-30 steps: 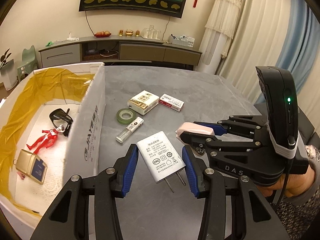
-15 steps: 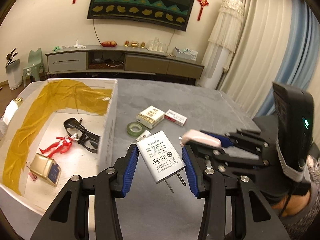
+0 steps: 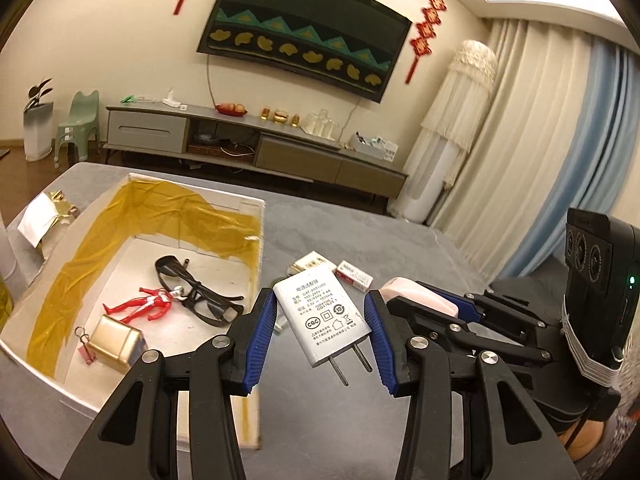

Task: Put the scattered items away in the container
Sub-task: 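Carry the stapler and charger toward the yellow-lined box with both tools, then open the right tool dropping the stapler into the box while the left tool releases the charger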

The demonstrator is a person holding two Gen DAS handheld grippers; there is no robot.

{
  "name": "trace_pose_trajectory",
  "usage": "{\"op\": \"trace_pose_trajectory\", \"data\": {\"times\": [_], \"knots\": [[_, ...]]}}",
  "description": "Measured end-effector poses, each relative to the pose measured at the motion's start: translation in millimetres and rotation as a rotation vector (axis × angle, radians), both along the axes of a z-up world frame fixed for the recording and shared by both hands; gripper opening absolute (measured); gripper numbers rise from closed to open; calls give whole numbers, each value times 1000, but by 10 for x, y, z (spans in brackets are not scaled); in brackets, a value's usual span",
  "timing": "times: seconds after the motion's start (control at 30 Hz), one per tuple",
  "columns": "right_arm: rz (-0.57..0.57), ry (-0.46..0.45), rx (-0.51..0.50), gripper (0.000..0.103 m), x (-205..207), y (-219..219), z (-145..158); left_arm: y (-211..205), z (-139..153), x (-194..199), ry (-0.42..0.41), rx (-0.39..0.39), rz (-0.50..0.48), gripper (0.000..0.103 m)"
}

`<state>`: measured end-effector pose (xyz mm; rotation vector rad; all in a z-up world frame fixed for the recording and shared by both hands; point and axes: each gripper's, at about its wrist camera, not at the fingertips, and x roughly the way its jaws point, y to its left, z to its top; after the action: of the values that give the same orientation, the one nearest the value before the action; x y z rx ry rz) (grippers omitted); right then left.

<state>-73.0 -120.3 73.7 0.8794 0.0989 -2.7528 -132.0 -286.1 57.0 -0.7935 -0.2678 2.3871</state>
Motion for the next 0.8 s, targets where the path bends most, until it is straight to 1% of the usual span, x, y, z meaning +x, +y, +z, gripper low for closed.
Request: {"op": "trace_pose_trajectory", "data": {"times": [0.37,0.57,0.63,0.73,0.8], "knots": [[51,49,37,27,-71,-418,284,-401,114,-42,9,83,61,47],[66,65,56,27,-103,-560,365,-577,50,-119,3,109,95,47],[68,67,63,27,-125,-597,369,-647,-5,-188,-24,121,107,47],[74,61,63,27,-192,-662,374,-755,-28,-227,-15,141,123,47],[83,53,61,27,-244,-718,368,-859,-52,-277,-26,152,140,47]]}}
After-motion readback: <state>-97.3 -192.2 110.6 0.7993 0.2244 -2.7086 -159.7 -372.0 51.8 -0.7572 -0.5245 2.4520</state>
